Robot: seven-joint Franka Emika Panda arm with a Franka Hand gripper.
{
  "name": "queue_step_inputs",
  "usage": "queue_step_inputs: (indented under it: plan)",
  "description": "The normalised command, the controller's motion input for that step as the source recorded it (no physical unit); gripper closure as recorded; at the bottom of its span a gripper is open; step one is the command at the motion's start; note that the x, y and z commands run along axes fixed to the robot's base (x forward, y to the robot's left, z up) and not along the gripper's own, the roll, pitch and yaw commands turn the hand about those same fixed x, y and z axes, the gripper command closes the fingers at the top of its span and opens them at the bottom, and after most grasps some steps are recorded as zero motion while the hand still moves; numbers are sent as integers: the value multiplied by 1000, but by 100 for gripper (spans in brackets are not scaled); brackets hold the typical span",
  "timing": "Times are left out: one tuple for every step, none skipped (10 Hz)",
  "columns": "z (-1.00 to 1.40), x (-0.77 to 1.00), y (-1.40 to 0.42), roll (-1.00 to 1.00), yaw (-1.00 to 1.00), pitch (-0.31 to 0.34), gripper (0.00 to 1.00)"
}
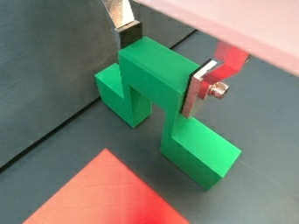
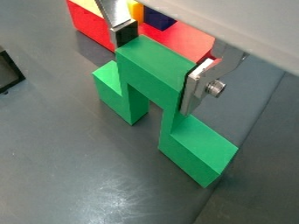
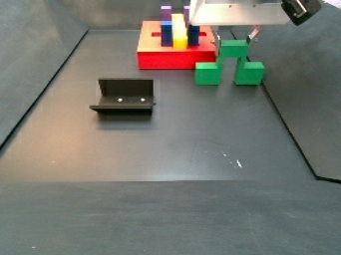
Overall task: Pick up the green object. Move up. Move to above the board. Insert the green object.
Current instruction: Pick up the green object, then move up.
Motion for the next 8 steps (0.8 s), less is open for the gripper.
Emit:
queue_step_inputs:
  plan:
    - [0,0,0,0,0,0,100]
    - [0,0,0,0,0,0,100]
    - [0,0,0,0,0,0,100]
    - [0,0,0,0,0,0,100]
    - [0,0,0,0,0,0,100]
    - [833,0,0,0,0,0,100]
    - [872,61,1,-2,5,-26,100]
    - [610,-3,-18,-33,7,28,100]
